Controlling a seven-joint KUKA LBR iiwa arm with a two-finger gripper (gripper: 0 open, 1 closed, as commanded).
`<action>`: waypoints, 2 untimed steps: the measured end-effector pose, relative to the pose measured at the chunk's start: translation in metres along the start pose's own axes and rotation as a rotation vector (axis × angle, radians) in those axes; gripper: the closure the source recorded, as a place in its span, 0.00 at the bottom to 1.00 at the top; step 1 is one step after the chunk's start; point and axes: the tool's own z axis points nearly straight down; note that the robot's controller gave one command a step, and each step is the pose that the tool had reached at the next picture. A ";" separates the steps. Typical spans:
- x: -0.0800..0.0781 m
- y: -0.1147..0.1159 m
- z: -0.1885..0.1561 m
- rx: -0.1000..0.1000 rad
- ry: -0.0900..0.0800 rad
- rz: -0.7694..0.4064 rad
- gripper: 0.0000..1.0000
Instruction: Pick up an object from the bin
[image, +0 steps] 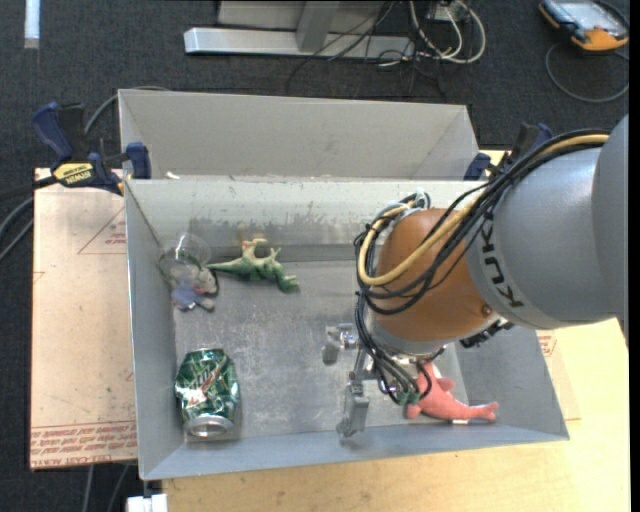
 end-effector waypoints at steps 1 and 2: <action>-0.002 0.000 -0.004 -0.001 -0.008 0.003 0.00; -0.016 -0.094 0.035 0.002 0.002 -0.046 0.00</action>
Offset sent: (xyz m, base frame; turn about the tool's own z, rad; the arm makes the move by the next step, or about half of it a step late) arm 0.0162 -0.0890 -0.0330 -0.0554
